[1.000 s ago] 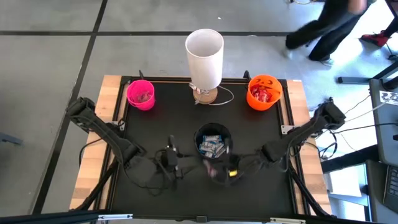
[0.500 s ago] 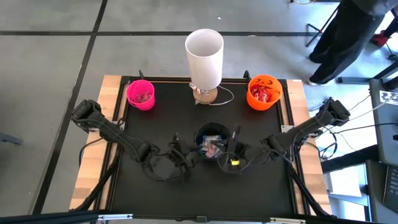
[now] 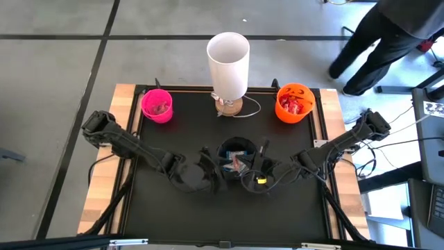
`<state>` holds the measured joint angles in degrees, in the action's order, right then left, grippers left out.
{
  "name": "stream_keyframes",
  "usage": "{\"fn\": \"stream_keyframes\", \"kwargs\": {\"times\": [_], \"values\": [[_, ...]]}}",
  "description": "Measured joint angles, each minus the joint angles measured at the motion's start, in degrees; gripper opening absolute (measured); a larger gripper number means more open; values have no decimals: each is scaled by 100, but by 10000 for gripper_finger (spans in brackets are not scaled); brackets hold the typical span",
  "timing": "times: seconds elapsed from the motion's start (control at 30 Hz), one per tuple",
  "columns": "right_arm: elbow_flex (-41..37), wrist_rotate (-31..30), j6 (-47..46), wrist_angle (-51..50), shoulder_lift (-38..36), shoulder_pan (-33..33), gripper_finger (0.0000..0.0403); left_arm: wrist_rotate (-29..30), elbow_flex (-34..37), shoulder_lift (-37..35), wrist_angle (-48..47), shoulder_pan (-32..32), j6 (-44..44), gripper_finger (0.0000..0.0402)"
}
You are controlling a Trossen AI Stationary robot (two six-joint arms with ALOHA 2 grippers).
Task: Sort candy
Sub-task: Put the orange gummy into the pink basket
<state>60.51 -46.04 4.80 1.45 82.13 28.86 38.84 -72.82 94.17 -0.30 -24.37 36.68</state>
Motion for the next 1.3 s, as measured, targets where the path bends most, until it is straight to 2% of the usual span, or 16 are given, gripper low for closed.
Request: {"fn": "stream_keyframes", "kwargs": {"times": [0.23,0.57,0.93,1.03,1.17,1.3], "values": [[-2,47,0,20,0,4,0,-107,0,222,-5,293,386,215],[-2,164,1,9,0,4,0,-213,0,295,74,400,342,208],[-2,294,0,16,2,4,0,-215,0,295,19,399,22,124],[-2,540,2,11,2,4,5,-176,0,295,-130,401,21,97],[128,699,2,-222,4,4,23,-63,0,295,-416,397,47,73],[411,717,2,-723,4,5,59,-28,0,295,-486,401,39,54]]}}
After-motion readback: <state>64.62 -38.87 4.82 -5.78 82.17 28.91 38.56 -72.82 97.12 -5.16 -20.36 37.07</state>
